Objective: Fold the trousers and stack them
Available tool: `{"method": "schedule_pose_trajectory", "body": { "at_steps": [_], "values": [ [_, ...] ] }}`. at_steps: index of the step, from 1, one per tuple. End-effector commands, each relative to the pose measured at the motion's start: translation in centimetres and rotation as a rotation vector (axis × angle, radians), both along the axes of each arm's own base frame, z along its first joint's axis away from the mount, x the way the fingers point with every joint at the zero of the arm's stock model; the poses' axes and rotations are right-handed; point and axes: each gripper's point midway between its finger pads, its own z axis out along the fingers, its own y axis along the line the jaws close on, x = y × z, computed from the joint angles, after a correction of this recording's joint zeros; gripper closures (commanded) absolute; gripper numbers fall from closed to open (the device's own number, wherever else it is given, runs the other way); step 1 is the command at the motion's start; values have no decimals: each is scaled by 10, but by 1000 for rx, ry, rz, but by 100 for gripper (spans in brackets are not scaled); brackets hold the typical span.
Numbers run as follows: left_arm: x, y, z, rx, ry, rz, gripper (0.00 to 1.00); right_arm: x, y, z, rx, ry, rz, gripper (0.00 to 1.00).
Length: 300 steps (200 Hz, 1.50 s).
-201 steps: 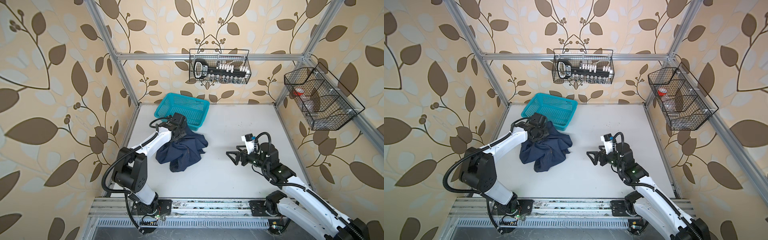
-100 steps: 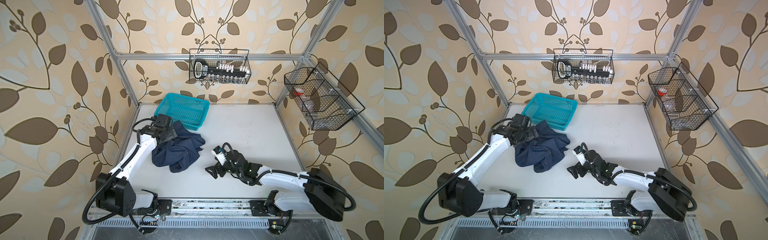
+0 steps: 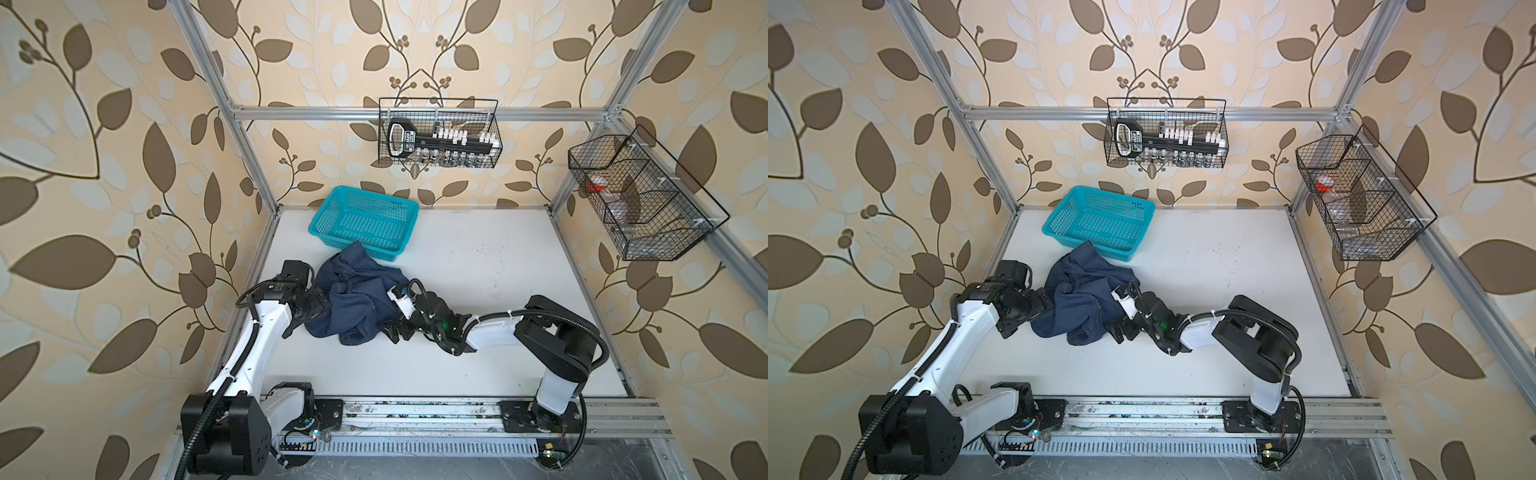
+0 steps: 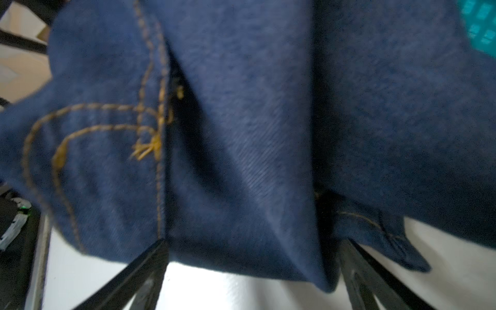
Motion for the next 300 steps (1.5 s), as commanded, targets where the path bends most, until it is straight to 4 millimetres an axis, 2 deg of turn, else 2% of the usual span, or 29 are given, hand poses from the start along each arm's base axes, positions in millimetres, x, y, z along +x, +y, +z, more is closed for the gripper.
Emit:
{"method": "schedule_pose_trajectory", "body": {
  "at_steps": [1, 17, 45, 57, 72, 86, 110, 122, 131, 146, 171, 183, 199, 209, 225, 237, 259, 282, 300],
  "values": [
    [19, -10, 1, -89, -105, 13, 1, 7, 15, -3, 22, -2, 33, 2],
    [32, -20, -9, -154, -133, 7, 1, 10, 19, -13, 41, 38, 43, 11],
    [44, -31, -29, -223, -115, -14, 10, 11, 25, -18, 51, 58, 70, 41],
    [48, -29, -32, -209, -113, -24, 22, 13, 24, -11, 65, 60, 75, 54],
    [55, -29, -31, -201, -113, -49, 44, 18, 16, 5, 92, 52, 69, 71],
    [64, -35, -24, -223, -132, -80, 59, 24, 4, 25, 107, 30, 57, 83],
    [74, -44, -3, -268, -153, -128, 94, 29, -21, 60, 94, -22, 44, 85],
    [74, -50, 11, -292, -154, -148, 100, 29, -35, 78, 82, -28, 47, 89],
    [73, -54, 25, -292, -159, -169, 100, 28, -46, 91, 76, -33, 50, 95],
    [68, -62, 53, -269, -173, -208, 100, 28, -66, 113, 48, -41, 50, 98],
    [55, -82, 94, -233, -192, -260, 100, 23, -100, 143, -22, -38, 62, 98],
    [49, -84, 96, -234, -190, -243, 100, 19, -111, 148, -8, -8, 71, 96],
    [41, -80, 88, -219, -155, -224, 100, 8, -114, 133, -39, 12, 92, 87],
    [38, -77, 83, -201, -147, -218, 100, 2, -110, 120, -46, 24, 112, 80],
    [37, -72, 78, -172, -137, -220, 100, -2, -98, 110, 2, 37, 123, 57],
    [38, -70, 74, -159, -127, -225, 100, -3, -88, 101, 42, 53, 132, 45],
    [39, -71, 67, -160, -113, -234, 100, 3, -71, 85, 78, 61, 115, 35],
    [40, -72, 60, -163, -111, -235, 100, 12, -56, 55, 72, 81, 114, 25],
    [40, -72, 56, -157, -95, -242, 100, 19, -48, 37, 87, 105, 118, 23]
  ]
}}
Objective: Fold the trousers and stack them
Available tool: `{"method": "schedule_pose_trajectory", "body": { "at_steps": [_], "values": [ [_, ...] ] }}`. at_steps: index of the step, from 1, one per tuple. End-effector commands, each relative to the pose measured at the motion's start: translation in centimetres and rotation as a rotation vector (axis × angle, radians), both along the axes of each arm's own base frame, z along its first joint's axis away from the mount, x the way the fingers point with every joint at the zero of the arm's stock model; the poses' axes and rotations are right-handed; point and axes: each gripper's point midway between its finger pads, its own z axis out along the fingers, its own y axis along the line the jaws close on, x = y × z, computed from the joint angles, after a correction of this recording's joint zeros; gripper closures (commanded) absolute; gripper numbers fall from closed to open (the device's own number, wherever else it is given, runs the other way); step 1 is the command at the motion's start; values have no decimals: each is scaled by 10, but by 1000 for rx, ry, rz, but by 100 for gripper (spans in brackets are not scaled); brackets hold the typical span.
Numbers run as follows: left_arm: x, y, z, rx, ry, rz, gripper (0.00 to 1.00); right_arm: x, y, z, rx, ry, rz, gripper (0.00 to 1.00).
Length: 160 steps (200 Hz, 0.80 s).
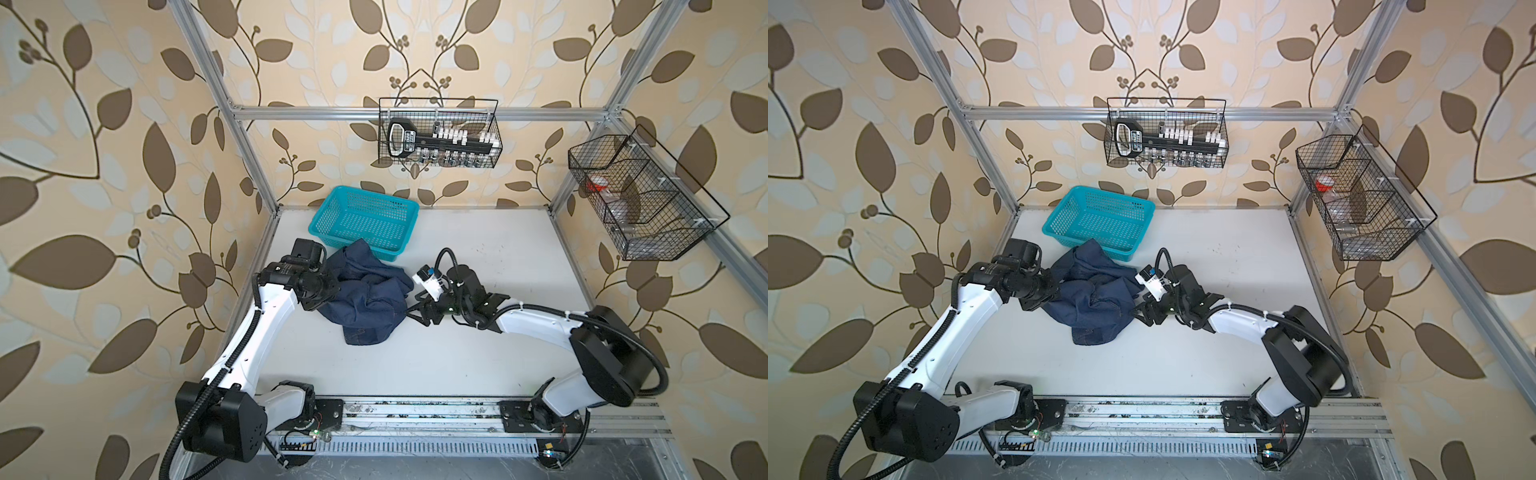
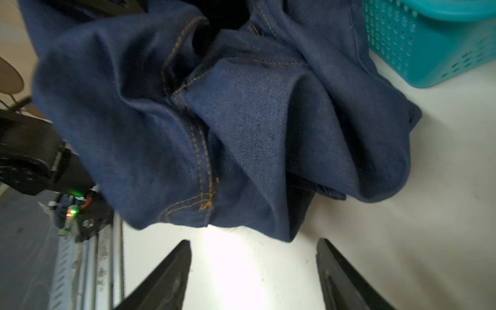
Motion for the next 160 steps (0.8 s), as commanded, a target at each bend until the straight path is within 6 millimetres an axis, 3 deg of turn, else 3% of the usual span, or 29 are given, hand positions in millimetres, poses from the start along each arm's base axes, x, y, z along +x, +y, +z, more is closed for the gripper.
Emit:
{"method": "schedule_pose_trajectory", "body": {
  "at_steps": [1, 30, 45, 64, 77, 93, 108, 133, 160],
  "values": [
    [0, 5, -5, 33, 8, -10, 100, 15, 17, 0, 79, -44, 3, 23],
    [2, 4, -3, 33, 6, -26, 100, 16, 42, -23, 116, 24, 49, 32],
    [2, 3, -2, 36, 8, -35, 100, 17, 53, -37, 126, 56, 62, 52],
    [2, 3, -1, 35, 9, -45, 100, 21, 59, -37, 157, 69, 63, 78],
    [3, 2, 3, 38, 6, -55, 100, 25, 57, -24, 172, 49, 56, 100],
    [2, 4, 11, 51, -2, -60, 100, 28, 43, -6, 145, 3, 41, 100],
    [2, 3, 24, 46, -19, -68, 100, 29, 21, 24, 109, -69, 24, 100],
    [0, -12, 55, 32, -63, -114, 100, 33, -29, 78, 46, -155, -20, 100],
    [-3, -26, 96, 83, -151, -169, 100, 24, -88, 136, -87, -231, -38, 100]
  ]
}}
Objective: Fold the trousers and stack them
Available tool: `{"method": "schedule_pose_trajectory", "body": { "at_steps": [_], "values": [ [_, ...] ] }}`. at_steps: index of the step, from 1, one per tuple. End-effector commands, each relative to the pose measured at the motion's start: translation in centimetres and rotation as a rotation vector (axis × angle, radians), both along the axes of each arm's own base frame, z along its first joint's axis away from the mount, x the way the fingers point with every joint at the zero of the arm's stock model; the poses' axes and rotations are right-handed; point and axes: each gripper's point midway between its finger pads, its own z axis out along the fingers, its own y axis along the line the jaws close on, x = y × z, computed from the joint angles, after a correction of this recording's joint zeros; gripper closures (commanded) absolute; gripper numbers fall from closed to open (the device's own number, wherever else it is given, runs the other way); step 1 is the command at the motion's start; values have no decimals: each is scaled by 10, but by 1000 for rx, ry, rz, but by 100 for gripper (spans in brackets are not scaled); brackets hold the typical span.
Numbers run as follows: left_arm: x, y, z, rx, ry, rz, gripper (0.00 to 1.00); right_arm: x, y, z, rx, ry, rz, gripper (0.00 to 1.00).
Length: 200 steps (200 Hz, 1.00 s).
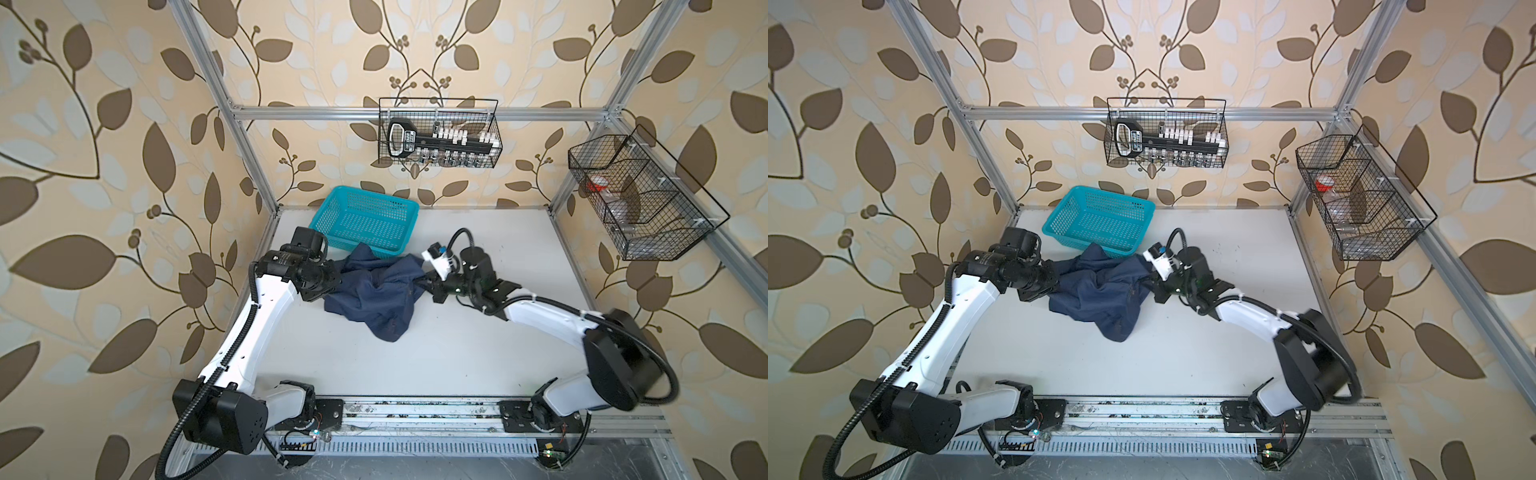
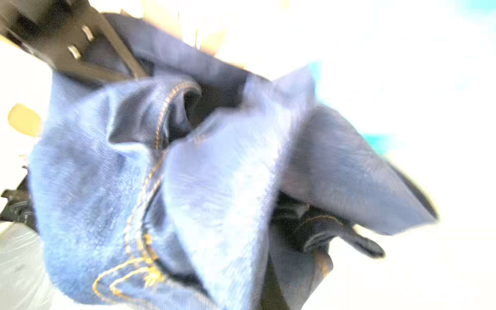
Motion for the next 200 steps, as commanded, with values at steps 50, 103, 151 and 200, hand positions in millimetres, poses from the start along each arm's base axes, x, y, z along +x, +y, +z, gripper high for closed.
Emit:
{"method": "schedule_pose_trajectory", "body": {
  "at_steps": [50, 103, 151, 200],
  "values": [
    [-19, -45, 62, 68, -135, -138, 100, -40, -97, 105, -390, -130, 9, 100],
    [-25, -57, -55, -12, 59, 7, 100, -19, -12, 15, -354, -90, 146, 100],
    [-35, -2, -86, 253, 95, 172, 91, 3, 58, -46, -292, 15, 222, 80],
    [-46, 21, -77, 377, 91, 127, 44, -15, 11, -13, -106, 109, 1, 28]
  ]
}}
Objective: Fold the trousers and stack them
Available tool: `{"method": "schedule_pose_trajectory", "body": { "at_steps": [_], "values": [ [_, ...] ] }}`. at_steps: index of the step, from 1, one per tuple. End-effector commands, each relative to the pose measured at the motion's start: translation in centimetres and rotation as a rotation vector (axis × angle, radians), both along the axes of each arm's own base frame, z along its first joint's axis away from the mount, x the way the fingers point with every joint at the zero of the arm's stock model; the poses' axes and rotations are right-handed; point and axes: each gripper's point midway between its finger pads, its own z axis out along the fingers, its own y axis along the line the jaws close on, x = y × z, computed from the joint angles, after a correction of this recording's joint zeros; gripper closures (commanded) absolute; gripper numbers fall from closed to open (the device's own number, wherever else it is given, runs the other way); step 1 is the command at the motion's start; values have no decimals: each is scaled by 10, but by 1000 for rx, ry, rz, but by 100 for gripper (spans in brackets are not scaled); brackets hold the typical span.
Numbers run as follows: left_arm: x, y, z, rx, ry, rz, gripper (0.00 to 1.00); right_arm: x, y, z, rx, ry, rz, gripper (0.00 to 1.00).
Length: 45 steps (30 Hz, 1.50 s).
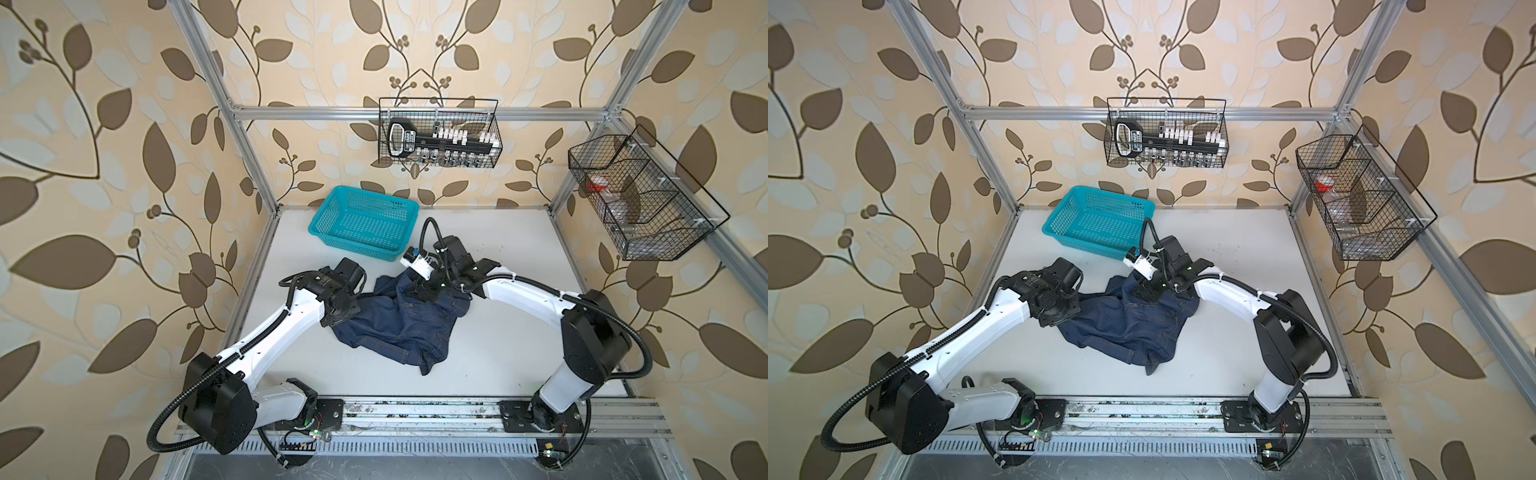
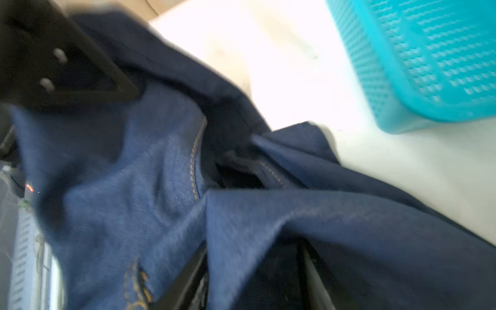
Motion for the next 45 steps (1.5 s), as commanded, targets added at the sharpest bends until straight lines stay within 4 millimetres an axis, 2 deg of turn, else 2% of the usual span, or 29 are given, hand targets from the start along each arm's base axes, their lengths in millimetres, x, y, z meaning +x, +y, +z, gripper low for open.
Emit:
{"method": "schedule_pose_trajectory", "body": {
  "at_steps": [1, 3, 6, 10, 13, 16, 20, 23, 25, 27, 29, 32, 35, 36, 38, 41, 45],
  "values": [
    [-5, 23, 22, 116, -44, -13, 44, -14, -25, 42, 152, -4, -136, 27],
    [-4, 27, 32, 135, -51, -41, 33, -32, -49, 40, 172, 27, -234, 25],
    [4, 28, 44, 142, -70, -93, 23, -67, -78, 18, 150, 111, -335, 25],
    [20, 23, 53, 117, -75, -174, 19, -107, -97, -12, 154, 192, -398, 23],
    [32, 15, 55, 113, -80, -253, 15, -131, -99, -47, 80, 194, -370, 22],
    [42, 14, 54, 134, -61, -319, 14, -151, -90, -78, 8, 179, -301, 21],
    [50, 18, 56, 137, -44, -337, 13, -168, -67, -89, -24, 86, -198, 21],
    [51, 20, 53, 115, -37, -336, 12, -170, -56, -90, -49, 20, -174, 21],
    [46, 25, 48, 95, -18, -329, 12, -170, -42, -80, -46, -64, -136, 22],
    [42, 24, 44, 68, -13, -328, 12, -173, -32, -78, -24, -76, -97, 23],
    [37, 21, 40, 33, -1, -327, 12, -179, -25, -91, -80, -70, -41, 27],
    [32, 20, 34, 9, 22, -314, 11, -179, -21, -108, -177, -92, 1, 44],
    [29, 23, 30, 7, 31, -289, 11, -173, -19, -116, -233, -116, 7, 60],
    [29, 23, 30, 6, 29, -284, 11, -171, -17, -116, -237, -119, 10, 69],
    [28, 26, 29, 12, 31, -276, 11, -168, -15, -107, -223, -132, 0, 83],
    [27, 28, 27, 7, 41, -268, 11, -158, -24, -82, -192, -161, -58, 98],
    [27, 29, 24, 2, 51, -263, 11, -137, -51, -40, -195, -204, -154, 100]
  ]
}}
